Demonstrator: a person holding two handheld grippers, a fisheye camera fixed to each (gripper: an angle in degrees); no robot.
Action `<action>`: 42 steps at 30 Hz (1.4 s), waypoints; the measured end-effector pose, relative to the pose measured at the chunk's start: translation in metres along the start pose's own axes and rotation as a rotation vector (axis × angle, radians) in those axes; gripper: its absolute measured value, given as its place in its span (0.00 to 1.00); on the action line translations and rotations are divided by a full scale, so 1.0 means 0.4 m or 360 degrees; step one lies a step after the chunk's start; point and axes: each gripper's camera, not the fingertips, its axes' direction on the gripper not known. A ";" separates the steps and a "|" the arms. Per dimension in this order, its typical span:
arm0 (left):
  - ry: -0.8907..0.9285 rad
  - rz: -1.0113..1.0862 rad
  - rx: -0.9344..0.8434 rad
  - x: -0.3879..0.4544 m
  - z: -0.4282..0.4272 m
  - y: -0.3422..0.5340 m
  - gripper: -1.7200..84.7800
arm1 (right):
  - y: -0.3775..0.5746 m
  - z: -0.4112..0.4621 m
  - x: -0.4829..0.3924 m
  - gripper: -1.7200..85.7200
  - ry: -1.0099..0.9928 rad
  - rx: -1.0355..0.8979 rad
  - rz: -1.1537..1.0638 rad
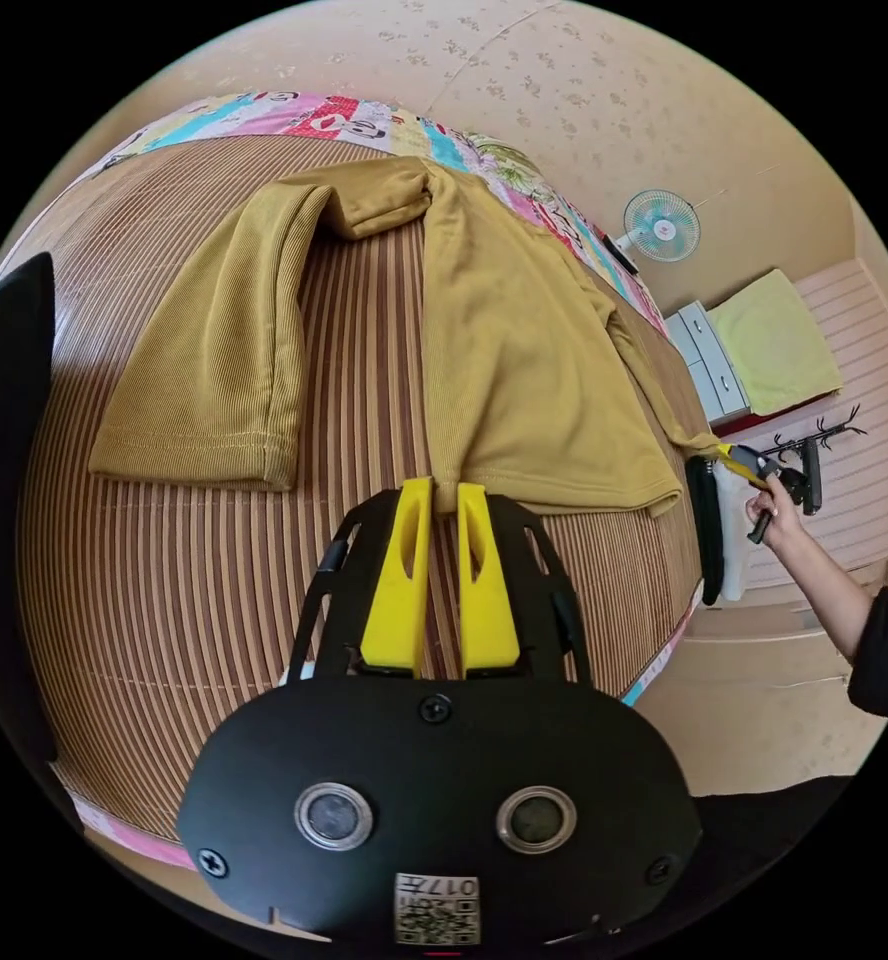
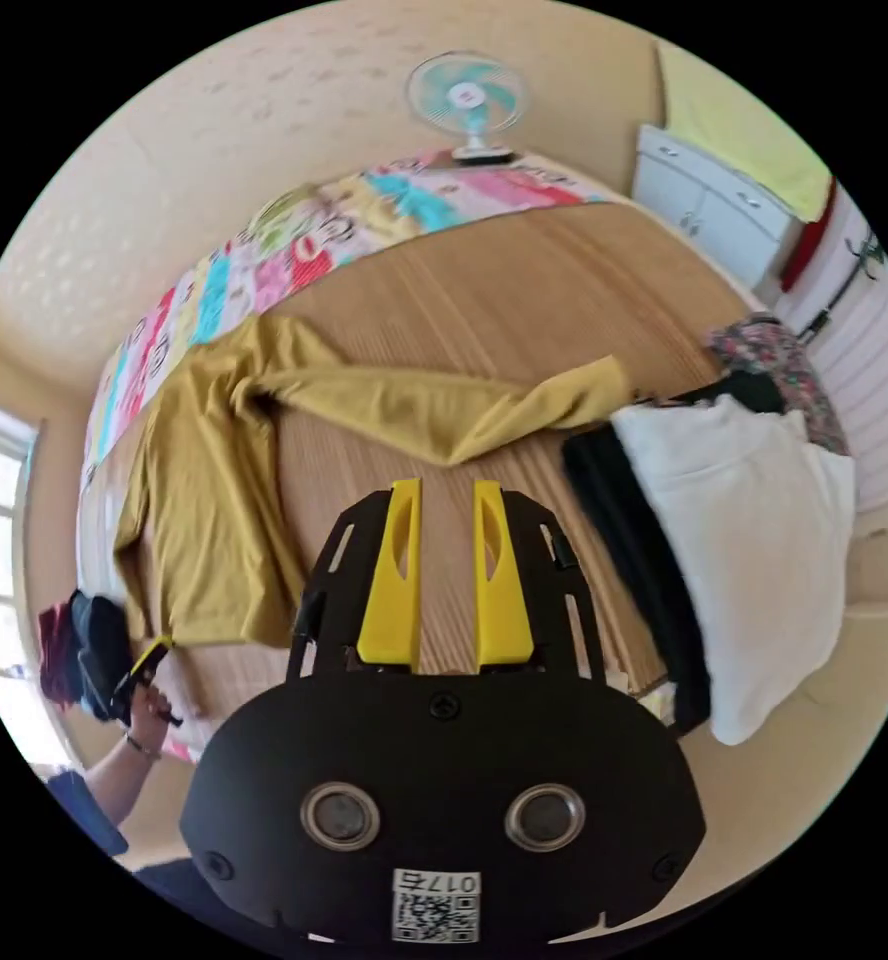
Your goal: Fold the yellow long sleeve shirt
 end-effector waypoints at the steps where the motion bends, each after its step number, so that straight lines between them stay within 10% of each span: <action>1: 0.0009 0.0000 -0.0001 -0.005 -0.005 -0.001 0.08 | 0.044 0.063 -0.052 0.12 -0.0173 -0.0128 -0.0118; 18: 0.0210 -0.0236 -0.0471 -0.073 -0.307 0.405 0.08 | 0.523 0.081 0.021 0.07 -0.0042 -0.0625 -0.0543; 26: -0.0004 -0.0566 0.0238 -0.136 -0.490 0.328 0.14 | 0.581 0.051 0.089 0.06 -0.0074 -0.0529 -0.0158; 36: -0.0476 -0.0779 0.0149 -0.209 -0.372 0.193 0.12 | 0.586 0.039 0.065 0.06 -0.0285 -0.0484 -0.0112; 42: -0.0208 -0.0596 0.0378 -0.094 -0.535 0.240 0.07 | 0.588 -0.004 -0.086 0.09 -0.0357 -0.0388 -0.0638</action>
